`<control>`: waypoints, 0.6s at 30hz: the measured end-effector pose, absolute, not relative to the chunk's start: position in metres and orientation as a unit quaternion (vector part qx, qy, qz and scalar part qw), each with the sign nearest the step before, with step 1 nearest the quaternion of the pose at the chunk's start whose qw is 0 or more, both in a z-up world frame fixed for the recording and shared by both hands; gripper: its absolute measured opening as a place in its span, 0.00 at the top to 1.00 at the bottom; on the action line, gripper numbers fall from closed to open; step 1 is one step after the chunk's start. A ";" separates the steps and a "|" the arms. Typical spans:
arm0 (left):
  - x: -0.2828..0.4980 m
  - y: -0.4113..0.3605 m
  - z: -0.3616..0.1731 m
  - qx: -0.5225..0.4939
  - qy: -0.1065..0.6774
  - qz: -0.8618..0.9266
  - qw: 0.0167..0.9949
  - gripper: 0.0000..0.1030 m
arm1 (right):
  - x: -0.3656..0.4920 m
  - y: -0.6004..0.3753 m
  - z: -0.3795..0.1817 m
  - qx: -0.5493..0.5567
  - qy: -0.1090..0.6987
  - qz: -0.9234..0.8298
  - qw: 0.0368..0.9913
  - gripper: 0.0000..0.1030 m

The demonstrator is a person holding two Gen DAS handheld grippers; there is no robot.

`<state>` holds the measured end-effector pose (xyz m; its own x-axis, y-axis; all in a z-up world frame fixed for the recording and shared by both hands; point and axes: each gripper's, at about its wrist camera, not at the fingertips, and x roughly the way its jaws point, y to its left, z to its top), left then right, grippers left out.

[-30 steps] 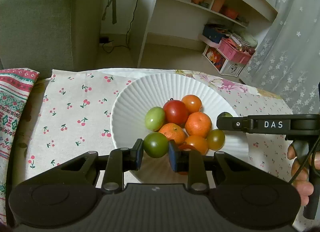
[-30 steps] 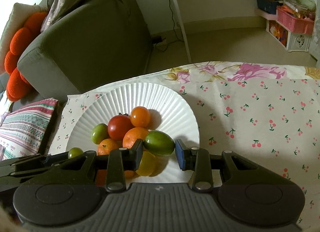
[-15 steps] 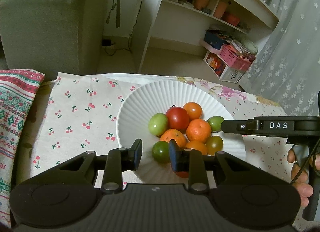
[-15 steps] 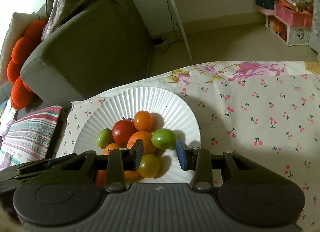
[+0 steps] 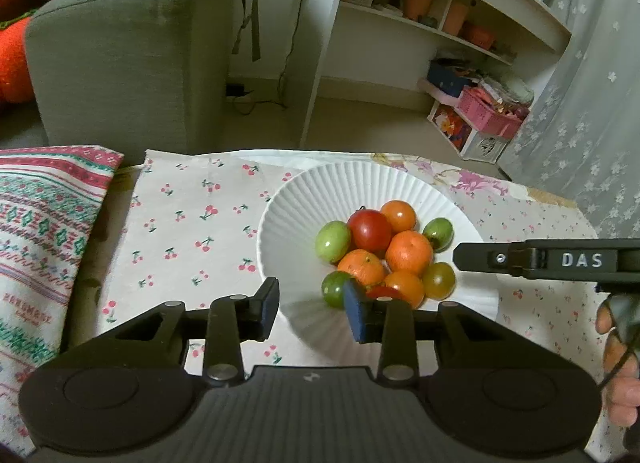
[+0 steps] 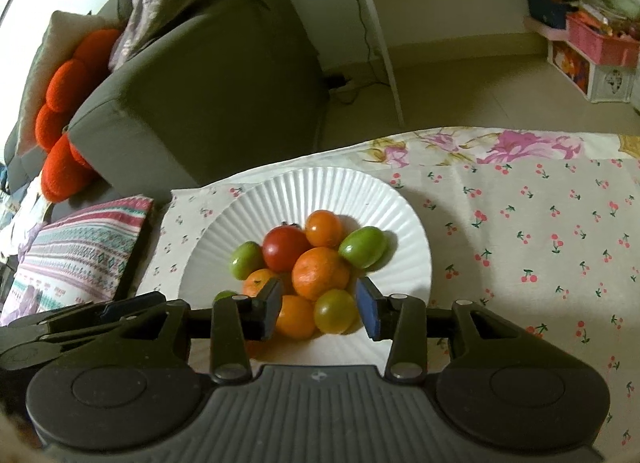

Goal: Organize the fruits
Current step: 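Open the left gripper to drop the dark green fruit while the right gripper releases its green fruit, then move both open grippers back from the plate to the tan fruits on the cloth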

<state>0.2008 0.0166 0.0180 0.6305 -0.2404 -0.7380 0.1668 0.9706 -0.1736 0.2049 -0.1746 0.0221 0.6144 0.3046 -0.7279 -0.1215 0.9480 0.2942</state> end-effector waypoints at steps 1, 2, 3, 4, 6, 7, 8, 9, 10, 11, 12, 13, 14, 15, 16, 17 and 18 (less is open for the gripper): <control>0.200 0.017 0.019 -0.040 0.415 -0.109 0.903 0.70 | 0.203 -0.173 0.023 0.105 0.421 0.121 0.893 0.61; 0.198 0.017 0.019 -0.035 0.414 -0.105 0.903 0.69 | 0.201 -0.172 0.025 0.100 0.419 0.123 0.894 0.60; 0.196 0.017 0.020 -0.031 0.414 -0.100 0.904 0.67 | 0.200 -0.170 0.026 0.095 0.418 0.126 0.895 0.60; 0.194 0.017 0.020 -0.028 0.414 -0.097 0.905 0.66 | 0.198 -0.168 0.026 0.091 0.418 0.127 0.895 0.60; 0.191 0.017 0.021 -0.026 0.416 -0.092 0.904 0.64 | 0.195 -0.165 0.028 0.084 0.417 0.131 0.896 0.59; 0.189 0.018 0.021 -0.026 0.418 -0.090 0.904 0.63 | 0.193 -0.163 0.028 0.080 0.416 0.133 0.896 0.59; 0.187 0.018 0.022 -0.027 0.419 -0.089 0.903 0.63 | 0.191 -0.160 0.029 0.074 0.415 0.135 0.897 0.59; 0.185 0.019 0.023 -0.026 0.419 -0.088 0.903 0.62 | 0.189 -0.159 0.030 0.069 0.414 0.136 0.897 0.58; 0.183 0.019 0.024 -0.024 0.419 -0.086 0.904 0.61 | 0.187 -0.157 0.031 0.063 0.413 0.137 0.898 0.58; 0.181 0.019 0.025 -0.020 0.418 -0.083 0.905 0.59 | 0.185 -0.155 0.032 0.059 0.412 0.137 0.899 0.58; 0.178 0.019 0.026 -0.016 0.416 -0.080 0.906 0.57 | 0.183 -0.154 0.032 0.057 0.412 0.138 0.899 0.57; 0.176 0.020 0.027 -0.011 0.415 -0.076 0.907 0.53 | 0.182 -0.154 0.033 0.058 0.412 0.139 0.898 0.57; 0.174 0.021 0.028 -0.007 0.414 -0.073 0.907 0.52 | 0.180 -0.153 0.034 0.061 0.413 0.141 0.898 0.56; 0.173 0.023 0.029 -0.006 0.413 -0.070 0.908 0.49 | 0.178 -0.153 0.035 0.062 0.413 0.144 0.897 0.56; 0.171 0.026 0.030 -0.008 0.413 -0.066 0.908 0.46 | 0.175 -0.152 0.036 0.060 0.411 0.147 0.898 0.56; 0.170 0.029 0.031 -0.012 0.413 -0.063 0.908 0.45 | 0.173 -0.151 0.037 0.057 0.410 0.148 0.898 0.55; 0.169 0.032 0.032 -0.016 0.413 -0.060 0.909 0.43 | 0.170 -0.149 0.037 0.054 0.409 0.151 0.898 0.54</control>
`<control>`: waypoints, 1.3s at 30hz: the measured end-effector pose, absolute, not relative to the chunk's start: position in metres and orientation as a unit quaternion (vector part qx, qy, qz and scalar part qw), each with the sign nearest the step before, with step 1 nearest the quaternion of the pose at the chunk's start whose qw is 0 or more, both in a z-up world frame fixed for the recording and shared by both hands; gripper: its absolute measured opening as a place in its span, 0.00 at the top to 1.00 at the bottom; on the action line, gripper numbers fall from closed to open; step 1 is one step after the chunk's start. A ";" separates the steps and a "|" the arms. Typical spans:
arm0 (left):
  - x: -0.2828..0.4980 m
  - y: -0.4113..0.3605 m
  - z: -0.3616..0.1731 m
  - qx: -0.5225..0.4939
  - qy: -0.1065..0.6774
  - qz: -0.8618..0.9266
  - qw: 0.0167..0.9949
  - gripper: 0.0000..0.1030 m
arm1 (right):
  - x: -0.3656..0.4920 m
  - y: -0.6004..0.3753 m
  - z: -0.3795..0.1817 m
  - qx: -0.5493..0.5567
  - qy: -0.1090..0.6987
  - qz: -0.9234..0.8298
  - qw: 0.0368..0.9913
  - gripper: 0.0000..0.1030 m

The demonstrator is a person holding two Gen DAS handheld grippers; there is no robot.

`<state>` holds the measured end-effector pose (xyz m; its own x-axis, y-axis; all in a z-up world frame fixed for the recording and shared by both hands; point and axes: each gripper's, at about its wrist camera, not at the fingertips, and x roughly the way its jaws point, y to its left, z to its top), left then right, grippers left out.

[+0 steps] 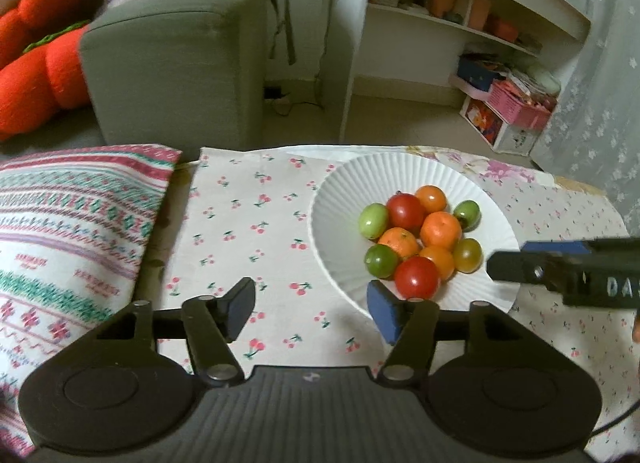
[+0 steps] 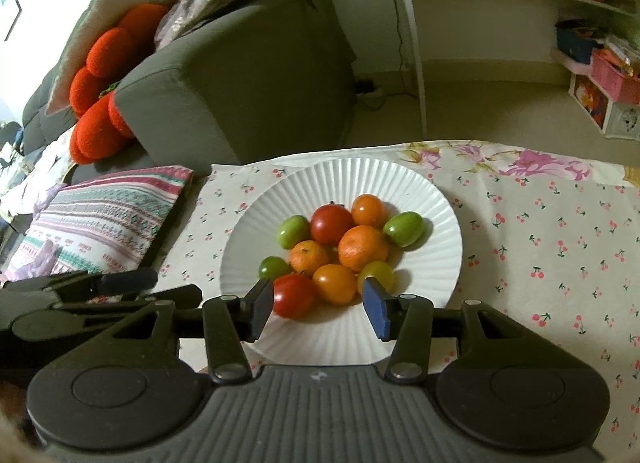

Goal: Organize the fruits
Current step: 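Move both open grippers back from the plate to the tan fruits on the cloth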

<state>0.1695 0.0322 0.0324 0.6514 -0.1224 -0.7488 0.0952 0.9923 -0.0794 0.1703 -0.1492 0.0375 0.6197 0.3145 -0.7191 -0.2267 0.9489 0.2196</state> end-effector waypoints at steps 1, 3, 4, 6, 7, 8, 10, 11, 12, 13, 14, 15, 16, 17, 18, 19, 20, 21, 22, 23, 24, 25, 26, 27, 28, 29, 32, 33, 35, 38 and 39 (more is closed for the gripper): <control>0.168 0.035 0.033 -0.020 0.413 -0.058 0.909 0.41 | 0.168 -0.148 0.038 0.049 0.408 0.153 0.899 0.54; 0.166 0.040 0.034 -0.020 0.414 -0.055 0.909 0.40 | 0.164 -0.144 0.038 0.039 0.406 0.156 0.900 0.53; 0.164 0.043 0.034 -0.018 0.413 -0.052 0.909 0.39 | 0.162 -0.143 0.038 0.032 0.405 0.157 0.900 0.52; 0.160 0.047 0.033 -0.014 0.415 -0.050 0.908 0.36 | 0.159 -0.140 0.038 0.026 0.405 0.158 0.900 0.52; 0.158 0.050 0.033 -0.013 0.416 -0.050 0.908 0.34 | 0.158 -0.139 0.038 0.024 0.406 0.159 0.900 0.52; 0.155 0.052 0.033 -0.013 0.416 -0.049 0.908 0.33 | 0.156 -0.139 0.039 0.023 0.406 0.161 0.899 0.52; 0.149 0.057 0.032 -0.011 0.418 -0.048 0.907 0.31 | 0.154 -0.137 0.040 0.020 0.405 0.165 0.899 0.51; 0.146 0.058 0.032 -0.008 0.419 -0.047 0.907 0.31 | 0.152 -0.136 0.040 0.017 0.404 0.167 0.899 0.50; 0.144 0.059 0.030 -0.006 0.421 -0.046 0.906 0.30 | 0.150 -0.135 0.040 0.014 0.403 0.169 0.899 0.50; 0.142 0.060 0.030 -0.004 0.423 -0.046 0.905 0.30 | 0.149 -0.134 0.040 0.010 0.403 0.172 0.899 0.50; 0.139 0.062 0.029 -0.003 0.426 -0.047 0.904 0.30 | 0.147 -0.132 0.039 0.006 0.403 0.174 0.898 0.50; 0.137 0.063 0.028 -0.003 0.429 -0.046 0.902 0.30 | 0.146 -0.130 0.039 0.002 0.405 0.177 0.897 0.50; 0.135 0.064 0.027 -0.003 0.432 -0.046 0.901 0.30 | 0.144 -0.128 0.038 -0.003 0.406 0.179 0.896 0.50; 0.133 0.065 0.025 -0.001 0.434 -0.046 0.900 0.30 | 0.142 -0.126 0.037 -0.009 0.407 0.183 0.895 0.50; 0.130 0.065 0.024 0.001 0.436 -0.047 0.899 0.30 | 0.140 -0.123 0.036 -0.017 0.407 0.186 0.894 0.50; 0.128 0.065 0.023 0.003 0.438 -0.048 0.898 0.30 | 0.138 -0.121 0.036 -0.024 0.407 0.189 0.893 0.49; 0.126 0.065 0.021 0.006 0.441 -0.050 0.896 0.30 | 0.135 -0.120 0.035 -0.031 0.407 0.192 0.893 0.47; 0.125 0.065 0.020 0.007 0.445 -0.051 0.894 0.30 | 0.133 -0.118 0.034 -0.038 0.407 0.196 0.892 0.44; 0.124 0.066 0.018 0.009 0.449 -0.053 0.892 0.30 | 0.131 -0.117 0.034 -0.043 0.407 0.199 0.891 0.42; 0.123 0.066 0.016 0.010 0.453 -0.053 0.890 0.30 | 0.129 -0.115 0.033 -0.047 0.408 0.201 0.890 0.40; 0.122 0.067 0.013 0.010 0.457 -0.054 0.888 0.30 | 0.127 -0.114 0.032 -0.050 0.409 0.204 0.888 0.40; 0.121 0.067 0.011 0.010 0.462 -0.055 0.885 0.30 | 0.125 -0.113 0.032 -0.053 0.411 0.208 0.886 0.40; 0.120 0.067 0.009 0.009 0.467 -0.057 0.883 0.30 | 0.123 -0.111 0.031 -0.057 0.412 0.211 0.884 0.39; 0.118 0.068 0.006 0.007 0.473 -0.059 0.879 0.30 | 0.121 -0.109 0.029 -0.063 0.414 0.215 0.882 0.37; 0.117 0.069 0.004 0.006 0.477 -0.060 0.877 0.30 | 0.118 -0.106 0.027 -0.069 0.416 0.218 0.880 0.36; 0.115 0.069 0.002 0.005 0.480 -0.060 0.875 0.30 | 0.116 -0.104 0.026 -0.073 0.418 0.221 0.878 0.35; 0.113 0.071 -0.002 0.004 0.485 -0.056 0.873 0.30 | 0.108 -0.097 0.018 -0.083 0.427 0.234 0.870 0.34; 0.113 0.072 -0.003 0.004 0.485 -0.056 0.873 0.30 | 0.106 -0.093 0.014 -0.088 0.429 0.239 0.867 0.34; 0.111 0.072 -0.003 0.003 0.483 -0.058 0.874 0.30 | 0.099 -0.084 0.008 -0.102 0.431 0.254 0.860 0.34; 0.112 0.069 -0.004 0.007 0.476 -0.065 0.877 0.31 | 0.089 -0.071 -0.001 -0.117 0.432 0.279 0.850 0.34; 0.113 0.068 -0.004 0.007 0.476 -0.069 0.877 0.31 | 0.088 -0.067 -0.003 -0.120 0.434 0.286 0.846 0.34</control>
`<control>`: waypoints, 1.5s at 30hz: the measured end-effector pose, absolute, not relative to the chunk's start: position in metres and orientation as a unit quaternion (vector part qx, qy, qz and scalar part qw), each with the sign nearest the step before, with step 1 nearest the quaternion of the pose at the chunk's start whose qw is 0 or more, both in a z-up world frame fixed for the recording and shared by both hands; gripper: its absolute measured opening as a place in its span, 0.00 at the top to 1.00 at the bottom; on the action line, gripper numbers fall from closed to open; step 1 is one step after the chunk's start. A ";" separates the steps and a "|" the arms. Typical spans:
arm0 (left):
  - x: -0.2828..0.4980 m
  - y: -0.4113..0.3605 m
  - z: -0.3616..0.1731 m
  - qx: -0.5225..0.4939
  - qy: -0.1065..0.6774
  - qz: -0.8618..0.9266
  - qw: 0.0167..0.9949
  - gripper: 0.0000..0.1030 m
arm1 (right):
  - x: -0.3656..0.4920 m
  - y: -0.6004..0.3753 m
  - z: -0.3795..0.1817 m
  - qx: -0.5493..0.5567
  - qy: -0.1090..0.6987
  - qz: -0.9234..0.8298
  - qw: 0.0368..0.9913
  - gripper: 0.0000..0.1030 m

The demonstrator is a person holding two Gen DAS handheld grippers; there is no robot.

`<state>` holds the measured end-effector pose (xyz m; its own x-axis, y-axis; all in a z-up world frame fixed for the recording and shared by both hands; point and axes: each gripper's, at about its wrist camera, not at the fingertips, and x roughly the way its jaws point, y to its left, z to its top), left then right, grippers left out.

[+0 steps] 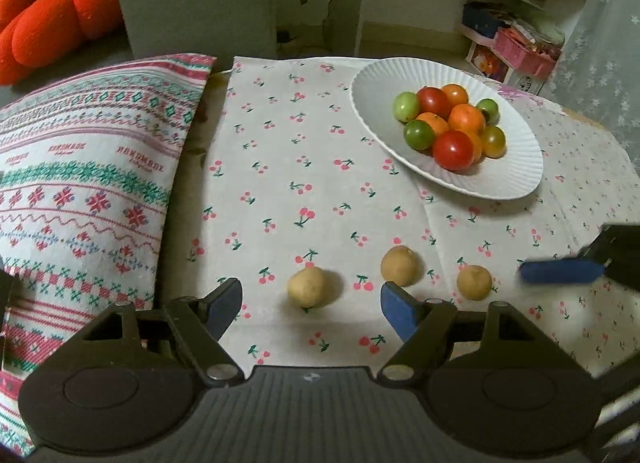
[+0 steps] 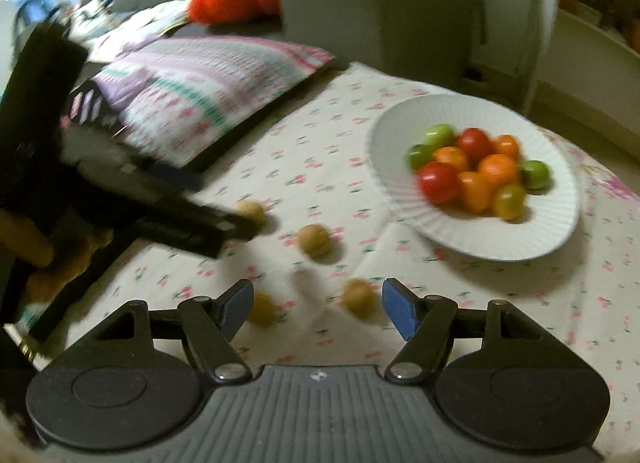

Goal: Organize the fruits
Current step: 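Move both open grippers back from the plate to the tan fruits on the cloth, then grasp a tan round fruit with the left gripper while the right gripper grasps another, then carry the tan fruit over the plate while the right gripper carries its tan fruit there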

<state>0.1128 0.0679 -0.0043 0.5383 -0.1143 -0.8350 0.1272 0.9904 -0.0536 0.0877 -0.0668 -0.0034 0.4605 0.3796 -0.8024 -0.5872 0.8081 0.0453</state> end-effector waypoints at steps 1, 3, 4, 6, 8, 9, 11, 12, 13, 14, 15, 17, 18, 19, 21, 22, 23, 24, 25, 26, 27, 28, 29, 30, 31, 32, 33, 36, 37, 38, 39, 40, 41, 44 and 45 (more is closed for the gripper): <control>0.114 0.067 -0.005 0.006 0.475 -0.072 0.877 0.32 | 0.086 -0.063 -0.006 -0.122 0.435 0.291 0.843 0.34; 0.115 0.066 -0.008 0.006 0.476 -0.074 0.877 0.35 | 0.083 -0.057 -0.011 -0.129 0.435 0.298 0.840 0.35; 0.115 0.065 -0.011 0.007 0.477 -0.076 0.875 0.38 | 0.082 -0.054 -0.013 -0.131 0.435 0.300 0.839 0.35; 0.116 0.064 -0.016 0.007 0.483 -0.082 0.872 0.42 | 0.080 -0.047 -0.019 -0.138 0.437 0.303 0.836 0.37; 0.117 0.064 -0.019 0.004 0.486 -0.086 0.870 0.45 | 0.078 -0.043 -0.023 -0.145 0.437 0.306 0.833 0.38; 0.117 0.065 -0.021 0.005 0.487 -0.084 0.869 0.48 | 0.078 -0.040 -0.026 -0.149 0.438 0.306 0.832 0.40; 0.118 0.065 -0.025 0.008 0.490 -0.079 0.868 0.54 | 0.077 -0.036 -0.031 -0.155 0.437 0.304 0.832 0.44; 0.119 0.065 -0.027 0.009 0.492 -0.077 0.867 0.61 | 0.077 -0.034 -0.033 -0.158 0.435 0.303 0.833 0.46; 0.119 0.064 -0.029 0.008 0.493 -0.075 0.867 0.67 | 0.077 -0.033 -0.034 -0.160 0.432 0.300 0.835 0.47; 0.119 0.064 -0.030 0.007 0.492 -0.077 0.867 0.70 | 0.078 -0.033 -0.035 -0.160 0.431 0.298 0.837 0.50; 0.119 0.064 -0.030 0.007 0.489 -0.079 0.869 0.76 | 0.079 -0.032 -0.037 -0.160 0.431 0.297 0.837 0.53; 0.120 0.064 -0.030 0.010 0.489 -0.082 0.868 0.86 | 0.081 -0.032 -0.039 -0.160 0.433 0.298 0.836 0.63; 0.120 0.065 -0.029 0.008 0.490 -0.082 0.868 0.86 | 0.081 -0.032 -0.040 -0.160 0.435 0.300 0.834 0.79; 0.121 0.065 -0.028 0.007 0.490 -0.083 0.868 0.86 | 0.080 -0.032 -0.039 -0.164 0.433 0.299 0.834 0.78; 0.119 0.064 -0.022 0.006 0.483 -0.089 0.871 0.86 | 0.076 -0.031 -0.035 -0.168 0.424 0.299 0.838 0.79; 0.118 0.063 -0.019 0.007 0.479 -0.090 0.873 0.86 | 0.075 -0.031 -0.032 -0.166 0.421 0.304 0.838 0.79; 0.117 0.062 -0.017 0.007 0.476 -0.091 0.875 0.86 | 0.074 -0.031 -0.031 -0.163 0.420 0.305 0.839 0.79; 0.117 0.061 -0.015 0.007 0.474 -0.091 0.876 0.86 | 0.074 -0.031 -0.030 -0.162 0.420 0.305 0.839 0.79; 0.117 0.060 -0.015 0.007 0.474 -0.092 0.876 0.86 | 0.074 -0.032 -0.030 -0.162 0.420 0.303 0.840 0.79; 0.116 0.059 -0.014 0.008 0.474 -0.093 0.875 0.86 | 0.073 -0.032 -0.030 -0.162 0.420 0.302 0.840 0.79; 0.115 0.058 -0.014 0.009 0.474 -0.093 0.876 0.86 | 0.073 -0.033 -0.030 -0.161 0.422 0.302 0.840 0.79; 0.115 0.058 -0.013 0.011 0.472 -0.093 0.876 0.86 | 0.073 -0.033 -0.030 -0.160 0.423 0.301 0.839 0.79; 0.114 0.057 -0.011 0.012 0.471 -0.093 0.877 0.86 | 0.074 -0.033 -0.030 -0.159 0.424 0.300 0.840 0.79; 0.114 0.057 -0.009 0.013 0.468 -0.093 0.879 0.86 | 0.075 -0.034 -0.029 -0.159 0.424 0.299 0.840 0.79; 0.113 0.057 -0.007 0.013 0.465 -0.093 0.880 0.86 | 0.076 -0.035 -0.029 -0.157 0.424 0.298 0.841 0.79; 0.113 0.057 -0.005 0.014 0.462 -0.093 0.882 0.86 | 0.077 -0.036 -0.027 -0.153 0.424 0.297 0.842 0.79; 0.113 0.056 -0.003 0.014 0.459 -0.093 0.883 0.86 | 0.078 -0.037 -0.026 -0.149 0.424 0.295 0.843 0.79; 0.110 0.054 0.004 0.013 0.449 -0.097 0.888 0.86 | 0.083 -0.040 -0.023 -0.140 0.423 0.290 0.847 0.79; 0.110 0.053 0.006 0.013 0.447 -0.097 0.889 0.86 | 0.083 -0.041 -0.020 -0.135 0.422 0.288 0.849 0.79; 0.109 0.053 0.008 0.014 0.444 -0.096 0.891 0.86 | 0.085 -0.042 -0.019 -0.132 0.422 0.287 0.850 0.79; 0.109 0.052 0.010 0.015 0.441 -0.095 0.892 0.86 | 0.085 -0.044 -0.016 -0.129 0.420 0.285 0.852 0.79; 0.109 0.052 0.011 0.018 0.439 -0.093 0.894 0.86 | 0.086 -0.045 -0.015 -0.127 0.418 0.283 0.854 0.79; 0.108 0.051 0.012 0.021 0.436 -0.090 0.895 0.86 | 0.087 -0.047 -0.012 -0.123 0.417 0.281 0.856 0.78; 0.108 0.050 0.015 0.025 0.431 -0.083 0.898 0.86 | 0.091 -0.053 -0.007 -0.114 0.414 0.273 0.861 0.78; 0.108 0.050 0.016 0.024 0.429 -0.082 0.899 0.86 | 0.092 -0.055 -0.005 -0.111 0.413 0.271 0.862 0.78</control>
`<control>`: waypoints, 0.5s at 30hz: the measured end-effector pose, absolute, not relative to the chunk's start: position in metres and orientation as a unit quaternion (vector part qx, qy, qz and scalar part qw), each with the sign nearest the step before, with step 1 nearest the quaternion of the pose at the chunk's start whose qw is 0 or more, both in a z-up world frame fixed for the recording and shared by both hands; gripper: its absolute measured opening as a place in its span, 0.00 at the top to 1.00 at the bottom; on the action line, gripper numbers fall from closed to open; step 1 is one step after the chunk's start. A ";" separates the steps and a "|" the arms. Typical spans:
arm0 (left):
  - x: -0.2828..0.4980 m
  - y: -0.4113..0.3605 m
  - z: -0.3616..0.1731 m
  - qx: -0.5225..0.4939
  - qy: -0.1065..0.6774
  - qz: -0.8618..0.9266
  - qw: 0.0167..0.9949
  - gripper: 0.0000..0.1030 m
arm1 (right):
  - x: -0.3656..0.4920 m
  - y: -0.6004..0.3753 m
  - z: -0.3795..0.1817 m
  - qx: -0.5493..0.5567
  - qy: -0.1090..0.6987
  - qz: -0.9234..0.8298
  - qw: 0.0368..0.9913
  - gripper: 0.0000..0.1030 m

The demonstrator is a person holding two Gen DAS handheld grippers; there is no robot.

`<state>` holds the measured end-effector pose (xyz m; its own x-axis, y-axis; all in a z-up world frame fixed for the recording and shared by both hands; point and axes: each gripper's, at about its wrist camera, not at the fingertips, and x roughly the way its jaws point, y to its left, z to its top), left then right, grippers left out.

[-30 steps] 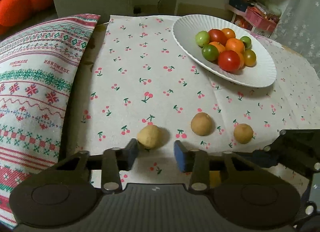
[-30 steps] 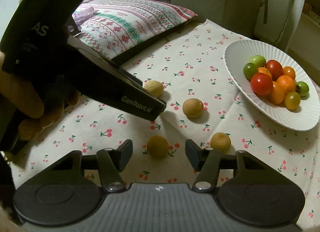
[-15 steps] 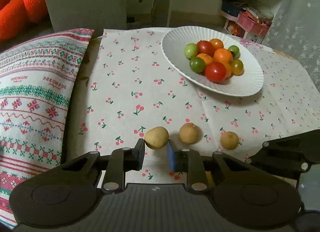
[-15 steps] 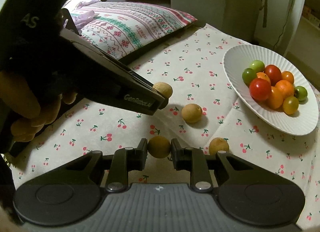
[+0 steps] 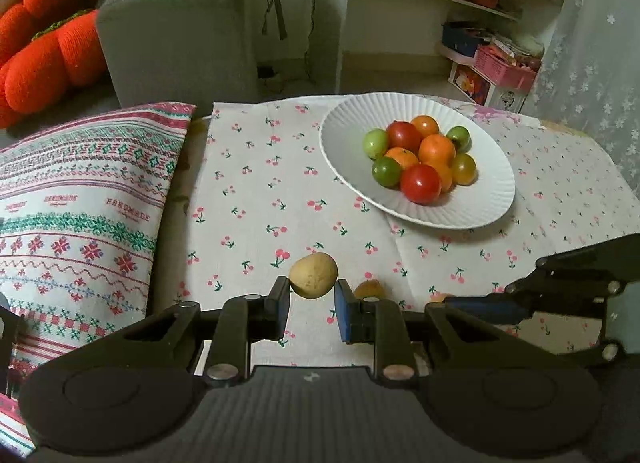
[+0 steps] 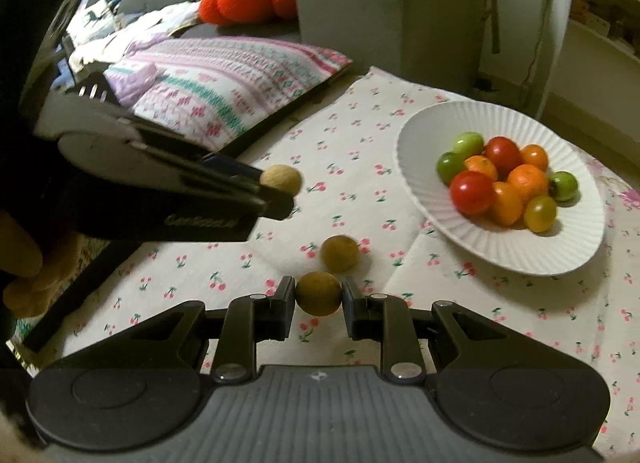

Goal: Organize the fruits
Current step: 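Carry the tan fruit over the plate while the right gripper carries its tan fruit there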

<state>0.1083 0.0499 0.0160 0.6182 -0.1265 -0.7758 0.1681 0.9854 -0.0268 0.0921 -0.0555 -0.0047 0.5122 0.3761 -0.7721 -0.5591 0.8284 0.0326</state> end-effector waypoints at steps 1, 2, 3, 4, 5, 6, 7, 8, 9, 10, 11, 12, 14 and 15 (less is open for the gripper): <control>0.108 0.050 0.017 0.024 0.427 -0.081 0.900 0.86 | 0.093 -0.058 -0.003 -0.108 0.411 0.269 0.864 0.78; 0.108 0.048 0.018 0.027 0.424 -0.080 0.902 0.86 | 0.094 -0.059 -0.001 -0.106 0.410 0.267 0.866 0.78; 0.107 0.047 0.020 0.031 0.420 -0.080 0.903 0.86 | 0.094 -0.061 0.000 -0.105 0.408 0.265 0.867 0.78; 0.106 0.046 0.022 0.035 0.416 -0.080 0.905 0.86 | 0.095 -0.063 0.002 -0.102 0.406 0.263 0.869 0.78; 0.105 0.044 0.024 0.037 0.413 -0.081 0.906 0.86 | 0.096 -0.065 0.004 -0.099 0.405 0.262 0.870 0.78; 0.104 0.043 0.026 0.037 0.410 -0.083 0.908 0.86 | 0.096 -0.067 0.006 -0.097 0.403 0.260 0.872 0.78; 0.104 0.043 0.027 0.036 0.407 -0.085 0.909 0.86 | 0.097 -0.068 0.007 -0.095 0.401 0.258 0.874 0.78; 0.103 0.042 0.028 0.037 0.405 -0.086 0.910 0.86 | 0.098 -0.070 0.009 -0.093 0.399 0.257 0.875 0.78; 0.103 0.041 0.029 0.039 0.403 -0.086 0.910 0.86 | 0.100 -0.072 0.010 -0.090 0.397 0.255 0.877 0.78; 0.103 0.040 0.029 0.041 0.401 -0.085 0.911 0.86 | 0.100 -0.074 0.012 -0.088 0.395 0.253 0.879 0.78; 0.104 0.039 0.029 0.041 0.400 -0.084 0.912 0.86 | 0.102 -0.076 0.014 -0.087 0.393 0.252 0.880 0.78; 0.104 0.039 0.029 0.040 0.400 -0.084 0.912 0.86 | 0.102 -0.078 0.016 -0.086 0.391 0.249 0.882 0.78; 0.104 0.039 0.029 0.040 0.399 -0.083 0.912 0.86 | 0.104 -0.082 0.019 -0.083 0.387 0.245 0.885 0.78; 0.104 0.039 0.029 0.042 0.398 -0.082 0.913 0.86 | 0.105 -0.084 0.021 -0.081 0.385 0.242 0.887 0.78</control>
<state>0.1043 0.0385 0.0295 0.6702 -0.1168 -0.7329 0.1838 0.9829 0.0114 0.1045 -0.0843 0.0209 0.5861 0.3672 -0.7222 -0.4914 0.8699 0.0435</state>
